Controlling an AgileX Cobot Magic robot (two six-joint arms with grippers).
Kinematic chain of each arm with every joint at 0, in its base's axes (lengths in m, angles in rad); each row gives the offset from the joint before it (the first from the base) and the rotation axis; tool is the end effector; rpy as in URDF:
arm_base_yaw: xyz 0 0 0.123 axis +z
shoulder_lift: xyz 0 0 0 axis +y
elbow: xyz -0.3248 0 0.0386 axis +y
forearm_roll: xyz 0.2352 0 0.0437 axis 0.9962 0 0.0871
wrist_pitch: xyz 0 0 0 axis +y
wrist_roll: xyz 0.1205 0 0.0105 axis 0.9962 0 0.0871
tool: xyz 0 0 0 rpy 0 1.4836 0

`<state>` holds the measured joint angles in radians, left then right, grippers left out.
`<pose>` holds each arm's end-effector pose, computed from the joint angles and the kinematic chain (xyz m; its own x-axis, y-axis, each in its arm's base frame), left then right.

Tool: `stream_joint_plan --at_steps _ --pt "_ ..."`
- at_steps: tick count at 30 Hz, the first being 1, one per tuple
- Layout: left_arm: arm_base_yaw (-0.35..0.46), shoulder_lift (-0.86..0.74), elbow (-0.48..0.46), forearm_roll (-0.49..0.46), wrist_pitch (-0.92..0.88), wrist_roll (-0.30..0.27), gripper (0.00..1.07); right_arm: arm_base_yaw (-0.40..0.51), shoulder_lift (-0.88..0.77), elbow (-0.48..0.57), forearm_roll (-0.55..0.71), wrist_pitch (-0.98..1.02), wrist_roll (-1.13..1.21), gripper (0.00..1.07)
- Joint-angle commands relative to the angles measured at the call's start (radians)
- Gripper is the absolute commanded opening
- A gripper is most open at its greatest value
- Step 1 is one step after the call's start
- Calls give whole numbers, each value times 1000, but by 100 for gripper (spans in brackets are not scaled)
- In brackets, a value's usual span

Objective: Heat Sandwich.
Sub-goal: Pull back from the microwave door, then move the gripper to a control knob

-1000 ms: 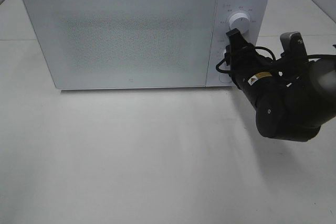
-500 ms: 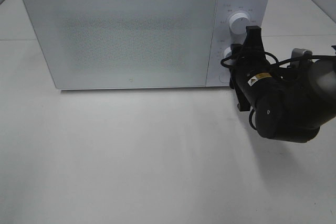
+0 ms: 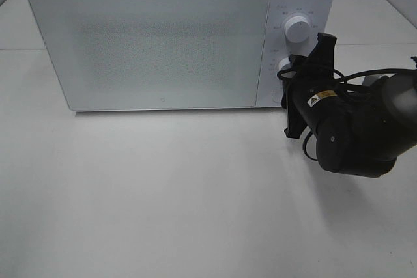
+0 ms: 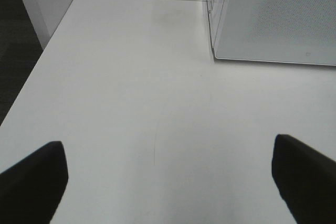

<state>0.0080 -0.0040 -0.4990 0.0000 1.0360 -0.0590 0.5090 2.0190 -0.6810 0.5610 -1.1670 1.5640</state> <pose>-0.0308 -0.0002 0.2598 -0.4299 -0.0624 -0.9007 -0.0334 0.9980 -0.0532 0.3578 0.1319 0.1647 0.0275 0.9866 0.1607 0.1252 -0.1629 0.9787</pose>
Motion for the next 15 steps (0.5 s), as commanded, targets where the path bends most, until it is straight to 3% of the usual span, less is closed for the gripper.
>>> stream_joint_plan --at_steps 1,15 --pt "3 -27 4 -8 -8 1 101 -7 -14 -11 23 -186 9 8" --pt "3 -27 4 -8 -8 1 101 -7 -14 -11 21 -186 -11 15"
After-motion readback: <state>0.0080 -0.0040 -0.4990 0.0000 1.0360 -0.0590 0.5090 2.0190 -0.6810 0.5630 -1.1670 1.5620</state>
